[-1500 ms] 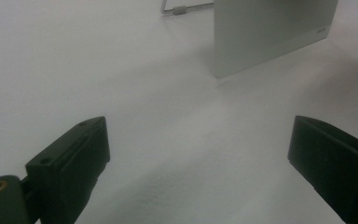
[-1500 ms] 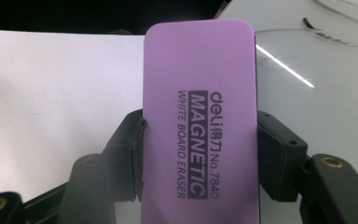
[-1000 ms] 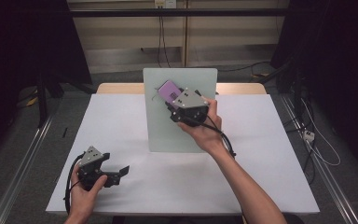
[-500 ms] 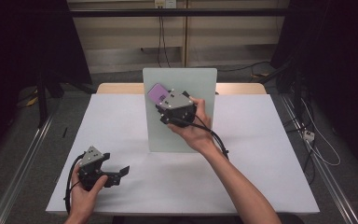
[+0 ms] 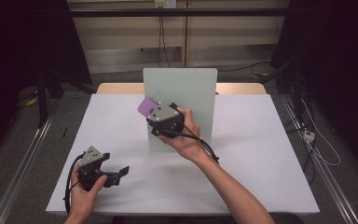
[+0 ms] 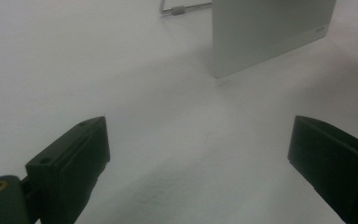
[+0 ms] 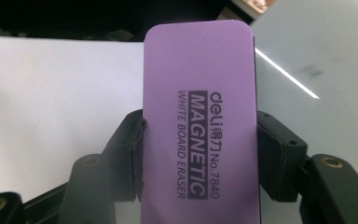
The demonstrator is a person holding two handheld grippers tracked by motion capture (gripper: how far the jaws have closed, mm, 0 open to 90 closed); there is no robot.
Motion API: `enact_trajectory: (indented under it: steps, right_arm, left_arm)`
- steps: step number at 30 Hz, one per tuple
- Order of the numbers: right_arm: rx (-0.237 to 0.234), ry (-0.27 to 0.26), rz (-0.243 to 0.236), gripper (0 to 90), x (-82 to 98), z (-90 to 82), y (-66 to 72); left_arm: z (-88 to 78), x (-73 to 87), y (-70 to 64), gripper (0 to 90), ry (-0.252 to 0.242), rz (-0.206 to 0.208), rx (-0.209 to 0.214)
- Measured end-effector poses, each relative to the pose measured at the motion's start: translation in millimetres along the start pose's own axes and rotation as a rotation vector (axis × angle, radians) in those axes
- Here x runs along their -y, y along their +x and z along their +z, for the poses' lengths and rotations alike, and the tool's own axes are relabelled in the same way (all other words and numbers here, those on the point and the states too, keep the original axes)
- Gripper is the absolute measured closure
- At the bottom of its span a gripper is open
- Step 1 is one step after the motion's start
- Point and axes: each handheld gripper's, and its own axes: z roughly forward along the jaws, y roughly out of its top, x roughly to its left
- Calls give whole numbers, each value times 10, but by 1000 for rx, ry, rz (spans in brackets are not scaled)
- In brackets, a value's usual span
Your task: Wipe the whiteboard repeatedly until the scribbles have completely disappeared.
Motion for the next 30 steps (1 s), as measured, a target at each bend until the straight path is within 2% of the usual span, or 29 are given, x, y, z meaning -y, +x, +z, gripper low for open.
enact_trajectory:
  steps: [2, 4, 6, 9, 11, 15, 20, 22, 26, 28, 30]
  right_arm:
    - [65, -33, -5, 415, -49, -63, -112]
    - [82, -47, 26, 414, -87, -129, -260]
    - [120, -49, 29, 415, -136, -200, -376]
    - [140, -66, 60, 414, -203, -268, -528]
    - [143, -64, 54, 414, -232, -270, -559]
    - [123, -56, 34, 414, -224, -183, -439]
    - [62, -34, 18, 415, -210, -28, -200]
    - [33, -27, 11, 414, -183, 29, -101]
    - [-21, -17, 20, 414, -128, 123, 55]
    - [-51, -16, 48, 414, -116, 156, 91]
    - [-50, -13, 46, 414, -131, 167, 95]
  left_arm:
    - [-4, 0, -1, 54, -1, 0, 1]
    - [5, 3, 0, 54, 2, 0, 4]
    - [17, 3, 2, 54, 12, 3, 3]
    - [29, -3, -16, 54, 8, 3, 5]
    - [28, -4, -15, 54, 19, 11, 3]
    - [33, 3, -8, 54, 19, 4, 2]
    - [12, 0, 0, 54, 15, 10, 3]
    - [8, 3, -1, 54, 7, -2, 2]
    - [2, 2, 7, 54, 6, 0, 0]
    - [-2, 1, 4, 54, 3, 0, 2]
    - [-3, 3, 4, 54, 1, -1, 5]
